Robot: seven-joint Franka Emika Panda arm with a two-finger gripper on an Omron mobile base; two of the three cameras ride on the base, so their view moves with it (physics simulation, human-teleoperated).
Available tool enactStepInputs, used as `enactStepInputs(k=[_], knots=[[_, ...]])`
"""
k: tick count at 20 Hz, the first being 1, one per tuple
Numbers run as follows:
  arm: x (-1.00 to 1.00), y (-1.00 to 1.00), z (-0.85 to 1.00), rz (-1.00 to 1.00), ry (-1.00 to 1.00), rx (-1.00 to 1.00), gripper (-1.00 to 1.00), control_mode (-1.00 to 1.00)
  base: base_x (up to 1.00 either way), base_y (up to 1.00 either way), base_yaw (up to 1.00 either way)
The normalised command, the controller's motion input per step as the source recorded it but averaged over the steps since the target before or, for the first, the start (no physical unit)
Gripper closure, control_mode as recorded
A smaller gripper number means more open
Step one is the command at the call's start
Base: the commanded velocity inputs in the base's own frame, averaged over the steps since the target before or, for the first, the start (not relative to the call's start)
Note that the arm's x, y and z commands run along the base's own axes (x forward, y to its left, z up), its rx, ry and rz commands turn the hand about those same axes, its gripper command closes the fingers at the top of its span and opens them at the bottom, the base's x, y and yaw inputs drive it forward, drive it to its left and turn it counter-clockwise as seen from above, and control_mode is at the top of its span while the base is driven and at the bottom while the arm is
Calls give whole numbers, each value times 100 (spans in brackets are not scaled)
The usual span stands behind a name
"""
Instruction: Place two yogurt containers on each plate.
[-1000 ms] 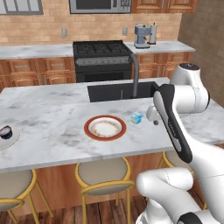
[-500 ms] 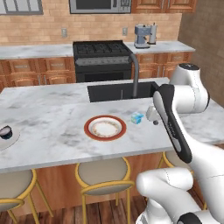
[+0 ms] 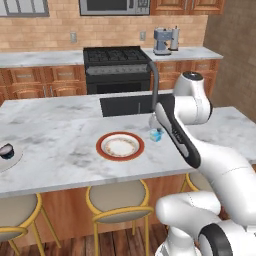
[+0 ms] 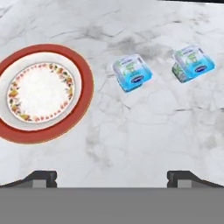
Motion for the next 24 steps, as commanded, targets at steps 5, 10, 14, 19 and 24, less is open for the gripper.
enactStepInputs(k=[5, 10, 14, 19, 24], knots=[[98, -5, -13, -1, -2, 5, -100, -100, 0, 0, 0], [62, 0, -5, 0, 0, 0, -100, -100, 0, 0, 0], [3, -1, -15, -1, 1, 0, -100, -100, 0, 0, 0], [3, -7, -41, -4, 5, -1, -100, -100, 0, 0, 0], [16, -3, -54, -4, 8, 0, -100, -100, 0, 0, 0]])
